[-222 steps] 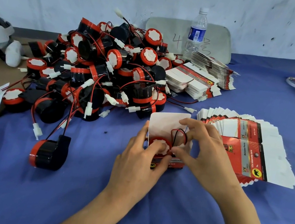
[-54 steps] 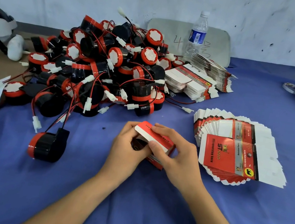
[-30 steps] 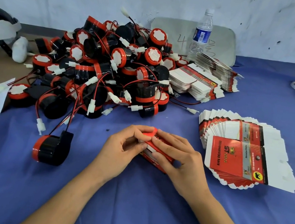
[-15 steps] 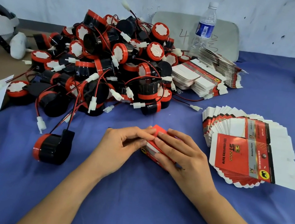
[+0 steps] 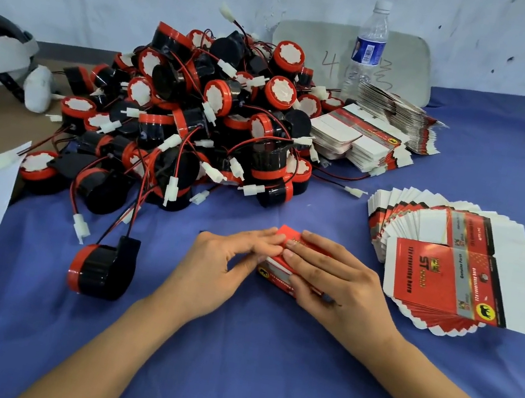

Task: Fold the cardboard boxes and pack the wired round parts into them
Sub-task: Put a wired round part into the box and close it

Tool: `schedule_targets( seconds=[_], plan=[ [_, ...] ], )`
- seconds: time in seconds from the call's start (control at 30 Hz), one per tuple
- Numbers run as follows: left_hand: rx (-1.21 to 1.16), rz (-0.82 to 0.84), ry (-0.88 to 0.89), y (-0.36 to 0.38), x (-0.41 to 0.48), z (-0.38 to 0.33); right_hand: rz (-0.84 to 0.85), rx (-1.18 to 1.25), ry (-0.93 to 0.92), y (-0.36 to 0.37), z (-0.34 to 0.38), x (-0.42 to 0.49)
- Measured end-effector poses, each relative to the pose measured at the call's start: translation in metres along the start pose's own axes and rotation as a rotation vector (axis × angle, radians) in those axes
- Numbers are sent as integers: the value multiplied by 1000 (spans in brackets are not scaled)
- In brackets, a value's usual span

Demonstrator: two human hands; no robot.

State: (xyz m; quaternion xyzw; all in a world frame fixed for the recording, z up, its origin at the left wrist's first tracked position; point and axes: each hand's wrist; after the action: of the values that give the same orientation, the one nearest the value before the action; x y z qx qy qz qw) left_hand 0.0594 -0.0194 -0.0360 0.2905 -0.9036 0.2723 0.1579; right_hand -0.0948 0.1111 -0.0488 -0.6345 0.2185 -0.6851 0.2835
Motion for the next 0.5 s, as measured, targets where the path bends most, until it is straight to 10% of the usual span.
schedule_targets(
  seconds=[0.5],
  plan=[
    [50, -11, 93, 3, -6, 9, 309, -60, -105, -14, -17, -8]
  ],
)
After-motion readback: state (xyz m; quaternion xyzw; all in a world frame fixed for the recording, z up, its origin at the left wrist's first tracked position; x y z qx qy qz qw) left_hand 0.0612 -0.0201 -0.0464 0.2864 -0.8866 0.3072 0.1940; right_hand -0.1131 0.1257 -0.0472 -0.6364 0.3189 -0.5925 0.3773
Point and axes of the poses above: each hand's wrist, its own x-axis towards the middle knuckle, its own y-axis out of the palm, z = x × y, and after that the axes turned 11 degrees about -x, right-handed
